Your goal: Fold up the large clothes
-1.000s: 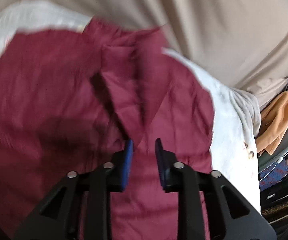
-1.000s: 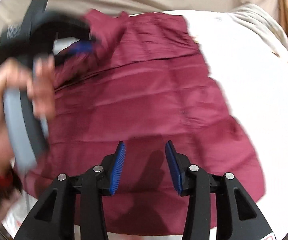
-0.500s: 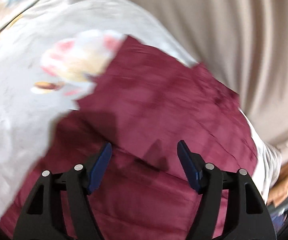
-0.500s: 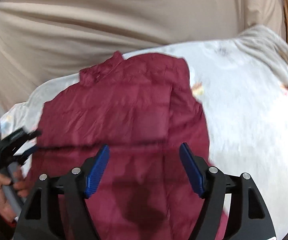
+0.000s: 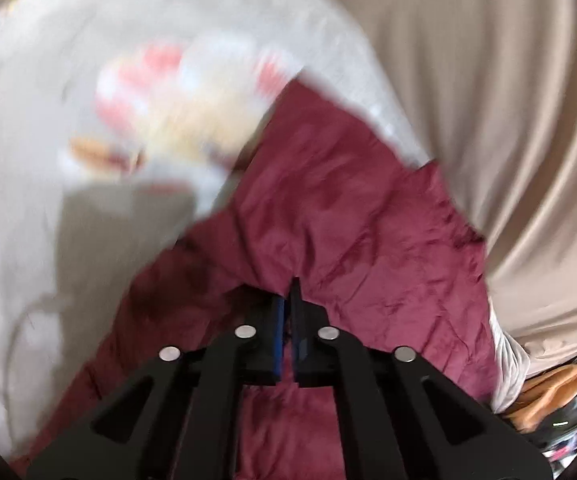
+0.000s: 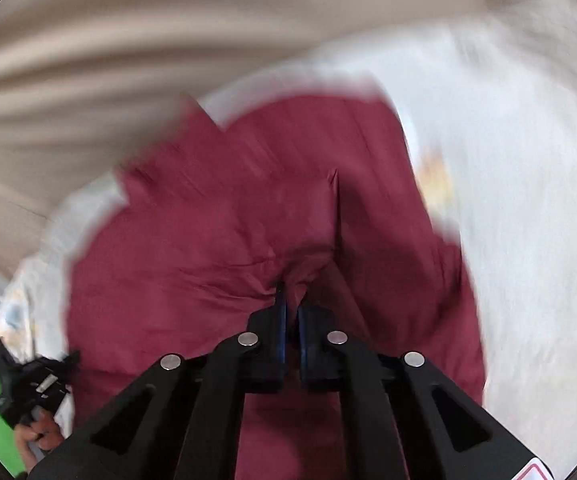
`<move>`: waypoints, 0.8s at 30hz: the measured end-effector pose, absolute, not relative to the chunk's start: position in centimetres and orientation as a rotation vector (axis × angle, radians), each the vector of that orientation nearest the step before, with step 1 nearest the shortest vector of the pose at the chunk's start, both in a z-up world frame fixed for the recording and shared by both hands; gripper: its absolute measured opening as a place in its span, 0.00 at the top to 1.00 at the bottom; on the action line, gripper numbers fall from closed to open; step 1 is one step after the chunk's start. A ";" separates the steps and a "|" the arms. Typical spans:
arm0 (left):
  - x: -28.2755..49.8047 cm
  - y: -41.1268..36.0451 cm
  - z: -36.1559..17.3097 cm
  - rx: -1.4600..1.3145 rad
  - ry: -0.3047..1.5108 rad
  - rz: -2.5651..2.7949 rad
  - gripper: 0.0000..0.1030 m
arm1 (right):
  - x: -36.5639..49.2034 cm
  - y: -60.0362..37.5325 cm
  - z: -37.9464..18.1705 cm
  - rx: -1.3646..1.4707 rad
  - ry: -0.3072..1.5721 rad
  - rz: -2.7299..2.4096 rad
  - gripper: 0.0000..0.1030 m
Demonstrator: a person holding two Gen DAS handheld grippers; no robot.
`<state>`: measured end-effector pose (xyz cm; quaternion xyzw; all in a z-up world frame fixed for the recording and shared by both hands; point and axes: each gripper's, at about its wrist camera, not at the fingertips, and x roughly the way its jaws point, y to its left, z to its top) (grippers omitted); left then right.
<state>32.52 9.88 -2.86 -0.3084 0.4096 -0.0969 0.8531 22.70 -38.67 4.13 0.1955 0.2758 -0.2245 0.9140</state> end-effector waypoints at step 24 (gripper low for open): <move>30.7 10.3 -2.8 -0.388 0.889 -0.147 0.41 | 17.5 -42.2 2.8 0.352 0.649 -0.650 0.78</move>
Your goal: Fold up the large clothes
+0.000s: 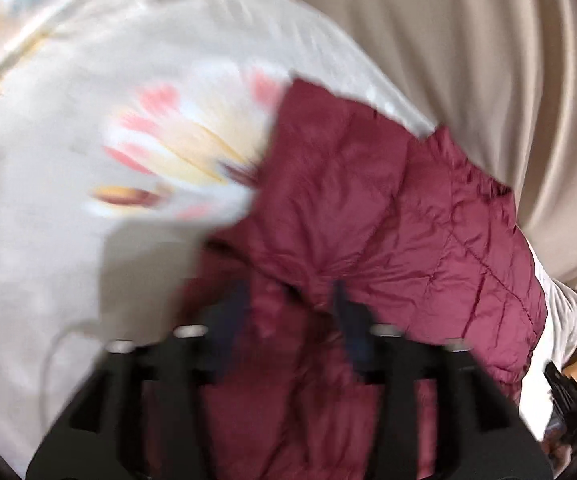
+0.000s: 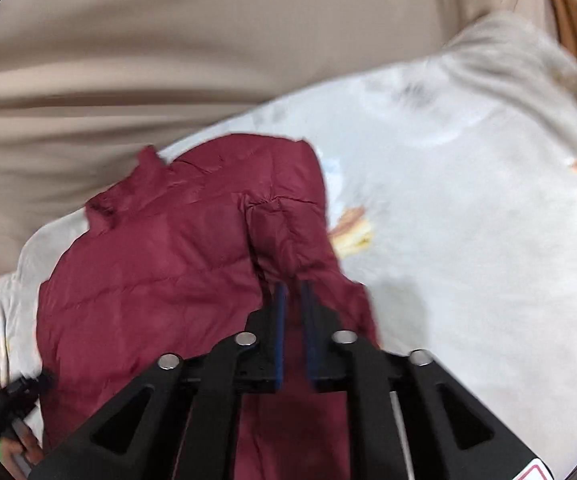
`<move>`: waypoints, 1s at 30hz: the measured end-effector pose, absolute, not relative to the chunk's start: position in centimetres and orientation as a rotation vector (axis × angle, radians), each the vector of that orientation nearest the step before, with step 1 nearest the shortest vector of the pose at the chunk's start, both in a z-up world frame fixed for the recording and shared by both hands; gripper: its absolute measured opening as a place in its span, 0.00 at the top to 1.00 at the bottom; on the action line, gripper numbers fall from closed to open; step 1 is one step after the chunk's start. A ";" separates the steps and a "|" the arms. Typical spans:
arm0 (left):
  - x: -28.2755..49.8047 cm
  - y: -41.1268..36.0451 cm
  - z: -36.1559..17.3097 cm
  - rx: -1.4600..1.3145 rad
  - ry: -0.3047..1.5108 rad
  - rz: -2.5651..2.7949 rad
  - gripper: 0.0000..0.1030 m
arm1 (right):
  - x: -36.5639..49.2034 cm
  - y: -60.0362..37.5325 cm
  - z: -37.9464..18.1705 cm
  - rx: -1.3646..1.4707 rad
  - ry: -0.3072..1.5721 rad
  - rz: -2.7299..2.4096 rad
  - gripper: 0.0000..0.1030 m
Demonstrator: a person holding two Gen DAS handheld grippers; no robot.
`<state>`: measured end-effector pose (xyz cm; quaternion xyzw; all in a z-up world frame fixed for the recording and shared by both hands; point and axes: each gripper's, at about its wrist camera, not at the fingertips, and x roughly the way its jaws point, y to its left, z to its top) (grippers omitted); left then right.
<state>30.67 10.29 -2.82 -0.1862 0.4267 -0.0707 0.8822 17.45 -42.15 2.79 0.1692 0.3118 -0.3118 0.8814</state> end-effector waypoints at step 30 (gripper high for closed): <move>2.7 21.0 -3.5 -0.203 1.296 -0.164 0.82 | -14.5 -26.5 -2.0 0.481 1.104 -0.625 0.89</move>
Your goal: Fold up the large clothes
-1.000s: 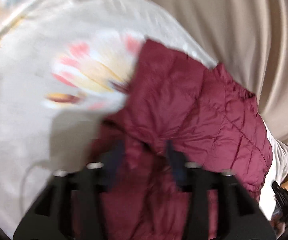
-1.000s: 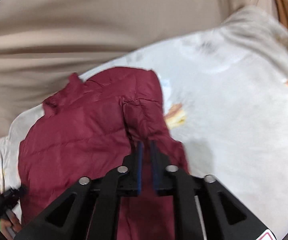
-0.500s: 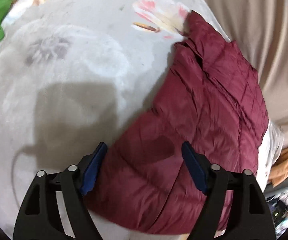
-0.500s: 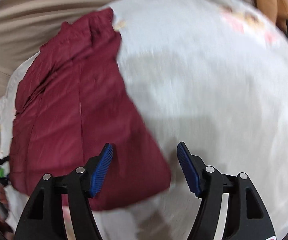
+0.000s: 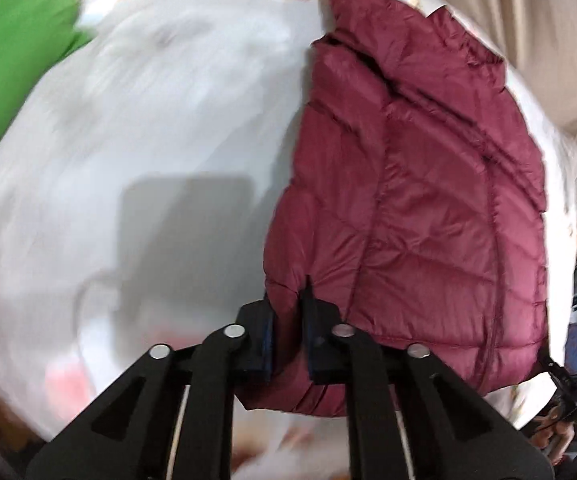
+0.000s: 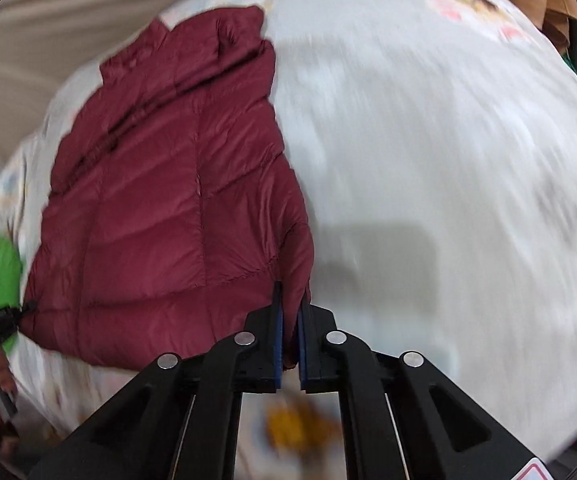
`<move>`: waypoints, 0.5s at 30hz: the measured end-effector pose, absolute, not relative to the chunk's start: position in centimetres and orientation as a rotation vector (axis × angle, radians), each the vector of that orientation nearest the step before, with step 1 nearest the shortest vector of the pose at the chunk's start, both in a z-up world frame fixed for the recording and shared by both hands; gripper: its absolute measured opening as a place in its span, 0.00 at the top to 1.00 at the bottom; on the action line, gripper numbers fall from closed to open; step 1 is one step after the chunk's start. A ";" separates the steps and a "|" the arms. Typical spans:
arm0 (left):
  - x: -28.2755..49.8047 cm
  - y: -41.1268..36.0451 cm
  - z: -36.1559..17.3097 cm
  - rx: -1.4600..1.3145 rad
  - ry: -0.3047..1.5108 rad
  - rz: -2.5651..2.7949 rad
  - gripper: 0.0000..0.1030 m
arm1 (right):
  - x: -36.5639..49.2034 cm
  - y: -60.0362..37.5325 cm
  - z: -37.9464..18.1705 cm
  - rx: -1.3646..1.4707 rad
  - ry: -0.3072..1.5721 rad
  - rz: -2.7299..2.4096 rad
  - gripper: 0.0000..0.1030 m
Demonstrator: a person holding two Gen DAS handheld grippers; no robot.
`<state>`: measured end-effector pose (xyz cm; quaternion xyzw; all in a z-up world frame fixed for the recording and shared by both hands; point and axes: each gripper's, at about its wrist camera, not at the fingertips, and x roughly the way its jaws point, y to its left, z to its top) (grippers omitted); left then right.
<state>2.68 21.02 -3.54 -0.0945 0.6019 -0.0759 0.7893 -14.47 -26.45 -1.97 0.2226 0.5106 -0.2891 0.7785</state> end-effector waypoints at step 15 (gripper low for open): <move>21.4 12.1 4.7 -0.291 0.910 -0.218 0.62 | 13.6 -22.6 2.4 0.346 0.827 -0.232 0.78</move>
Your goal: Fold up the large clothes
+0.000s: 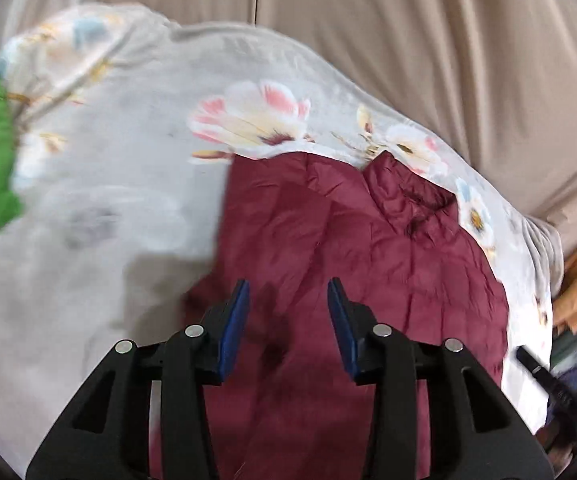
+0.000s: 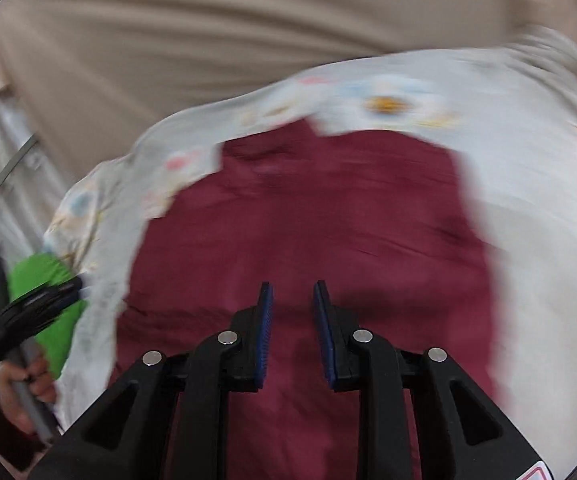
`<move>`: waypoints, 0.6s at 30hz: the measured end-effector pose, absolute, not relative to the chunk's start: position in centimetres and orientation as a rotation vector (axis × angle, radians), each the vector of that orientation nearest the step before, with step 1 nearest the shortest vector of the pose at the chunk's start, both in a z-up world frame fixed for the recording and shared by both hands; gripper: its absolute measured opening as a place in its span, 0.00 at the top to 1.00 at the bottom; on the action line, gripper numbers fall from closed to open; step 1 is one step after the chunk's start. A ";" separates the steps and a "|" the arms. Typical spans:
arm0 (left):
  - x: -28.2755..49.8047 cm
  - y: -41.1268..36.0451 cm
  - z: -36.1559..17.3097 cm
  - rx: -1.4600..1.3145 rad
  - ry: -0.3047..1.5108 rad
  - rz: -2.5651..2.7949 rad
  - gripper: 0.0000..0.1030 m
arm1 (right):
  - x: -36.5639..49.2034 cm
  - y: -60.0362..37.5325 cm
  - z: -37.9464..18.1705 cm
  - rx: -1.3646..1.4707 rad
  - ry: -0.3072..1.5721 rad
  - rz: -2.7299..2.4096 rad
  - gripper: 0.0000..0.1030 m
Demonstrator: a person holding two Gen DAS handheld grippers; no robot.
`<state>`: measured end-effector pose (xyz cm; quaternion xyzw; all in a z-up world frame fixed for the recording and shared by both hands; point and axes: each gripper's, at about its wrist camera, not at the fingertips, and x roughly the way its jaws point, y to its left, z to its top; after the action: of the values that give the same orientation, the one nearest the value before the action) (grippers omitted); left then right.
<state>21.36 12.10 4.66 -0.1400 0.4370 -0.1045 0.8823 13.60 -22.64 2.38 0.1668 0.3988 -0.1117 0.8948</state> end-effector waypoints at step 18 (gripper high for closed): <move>30.4 9.8 1.5 -0.228 0.881 -0.130 0.55 | 10.4 -37.2 5.3 0.369 0.739 -0.626 0.87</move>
<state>30.35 9.83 1.48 -0.1101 0.4253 -0.0627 0.8961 10.39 -37.20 5.32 0.1763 0.3530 -0.2993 0.8687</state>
